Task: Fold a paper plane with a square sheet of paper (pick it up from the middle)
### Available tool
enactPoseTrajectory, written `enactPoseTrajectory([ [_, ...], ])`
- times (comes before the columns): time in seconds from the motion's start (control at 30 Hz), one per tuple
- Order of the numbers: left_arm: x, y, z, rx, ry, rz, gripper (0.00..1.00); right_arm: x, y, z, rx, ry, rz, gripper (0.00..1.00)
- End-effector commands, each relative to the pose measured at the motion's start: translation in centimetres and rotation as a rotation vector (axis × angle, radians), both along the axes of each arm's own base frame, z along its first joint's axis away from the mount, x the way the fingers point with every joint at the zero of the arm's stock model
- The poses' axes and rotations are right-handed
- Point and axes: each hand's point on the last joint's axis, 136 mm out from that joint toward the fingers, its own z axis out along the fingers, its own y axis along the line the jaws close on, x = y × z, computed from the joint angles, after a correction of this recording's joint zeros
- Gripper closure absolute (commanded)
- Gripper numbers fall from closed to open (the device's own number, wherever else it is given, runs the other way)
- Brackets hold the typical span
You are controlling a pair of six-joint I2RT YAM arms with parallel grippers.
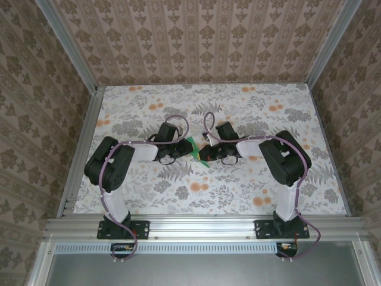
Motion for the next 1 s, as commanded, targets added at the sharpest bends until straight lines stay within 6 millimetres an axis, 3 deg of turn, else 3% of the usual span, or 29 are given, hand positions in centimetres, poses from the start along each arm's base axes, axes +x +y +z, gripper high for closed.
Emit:
enactPoseTrajectory([
  [0.0, 0.3, -0.2, 1.2, -0.015, -0.027, -0.022, 0.78, 0.8, -0.2, 0.1, 0.091, 0.066, -0.051, 1.0],
  [0.33, -0.2, -1.3, 3.6, -0.079, -0.107, -0.073, 0.69, 0.7, -0.6, -0.5, 0.132, 0.192, -0.119, 1.0],
  [0.97, -0.7, -3.3, 2.2, -0.085, -0.084, -0.14, 0.7, 0.7, -1.4, -2.4, 0.156, 0.346, -0.194, 1.0],
])
